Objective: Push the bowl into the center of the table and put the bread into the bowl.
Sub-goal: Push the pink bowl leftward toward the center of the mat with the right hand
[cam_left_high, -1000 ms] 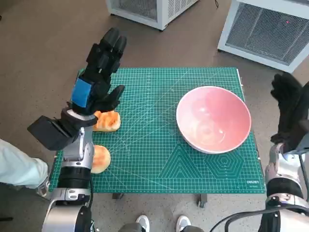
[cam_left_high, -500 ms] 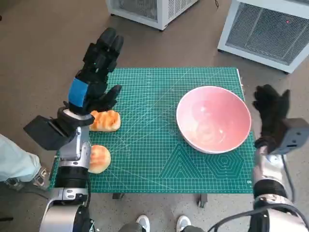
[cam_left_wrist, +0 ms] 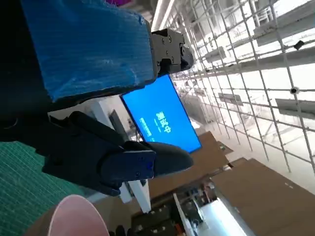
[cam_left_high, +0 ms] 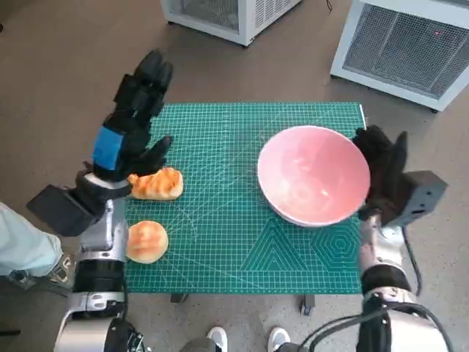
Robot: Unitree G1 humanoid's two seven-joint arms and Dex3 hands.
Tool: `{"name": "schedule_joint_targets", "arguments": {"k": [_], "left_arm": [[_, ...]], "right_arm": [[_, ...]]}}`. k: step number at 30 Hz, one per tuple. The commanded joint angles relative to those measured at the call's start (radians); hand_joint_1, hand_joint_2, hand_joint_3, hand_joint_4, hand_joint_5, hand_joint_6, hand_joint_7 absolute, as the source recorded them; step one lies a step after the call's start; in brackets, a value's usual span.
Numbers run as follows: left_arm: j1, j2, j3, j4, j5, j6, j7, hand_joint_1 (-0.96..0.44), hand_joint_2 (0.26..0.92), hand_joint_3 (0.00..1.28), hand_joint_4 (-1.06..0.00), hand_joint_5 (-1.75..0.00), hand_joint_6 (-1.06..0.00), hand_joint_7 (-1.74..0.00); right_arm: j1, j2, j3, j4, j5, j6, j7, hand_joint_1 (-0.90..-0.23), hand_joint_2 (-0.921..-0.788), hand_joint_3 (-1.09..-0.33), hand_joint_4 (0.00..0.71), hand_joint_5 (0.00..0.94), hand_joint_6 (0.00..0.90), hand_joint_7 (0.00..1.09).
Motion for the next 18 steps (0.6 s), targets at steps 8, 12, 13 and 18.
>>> {"name": "schedule_joint_targets", "arguments": {"k": [8, 12, 13, 18], "left_arm": [[0.074, 0.022, 0.018, -0.091, 0.023, -0.005, 0.051, -0.76, 0.921, 0.47, -0.11, 0.00, -0.07, -0.19], [0.095, 0.029, 0.023, -0.121, 0.026, 0.003, 0.064, -0.76, 0.921, 0.48, -0.11, 0.00, -0.07, -0.18], [0.100, 0.030, 0.023, -0.129, 0.026, 0.007, 0.067, -0.75, 0.921, 0.48, -0.11, 0.00, -0.07, -0.18], [0.123, 0.040, 0.031, -0.158, 0.019, 0.025, 0.079, -0.75, 0.921, 0.49, -0.11, 0.00, -0.08, -0.17]], "right_arm": [[-0.045, 0.066, -0.020, 0.018, 0.009, 0.049, 0.013, -0.631, -0.921, -0.914, 0.146, 0.005, 0.284, 0.07], [-0.059, 0.079, -0.018, 0.020, 0.003, 0.059, 0.013, -0.624, -0.921, -0.927, 0.146, 0.004, 0.285, 0.07], [-0.061, 0.081, -0.018, 0.020, 0.002, 0.060, 0.015, -0.624, -0.921, -0.930, 0.149, 0.005, 0.285, 0.07], [-0.076, 0.099, -0.014, 0.022, -0.002, 0.071, 0.021, -0.634, -0.921, -0.932, 0.154, 0.006, 0.284, 0.07]]}}
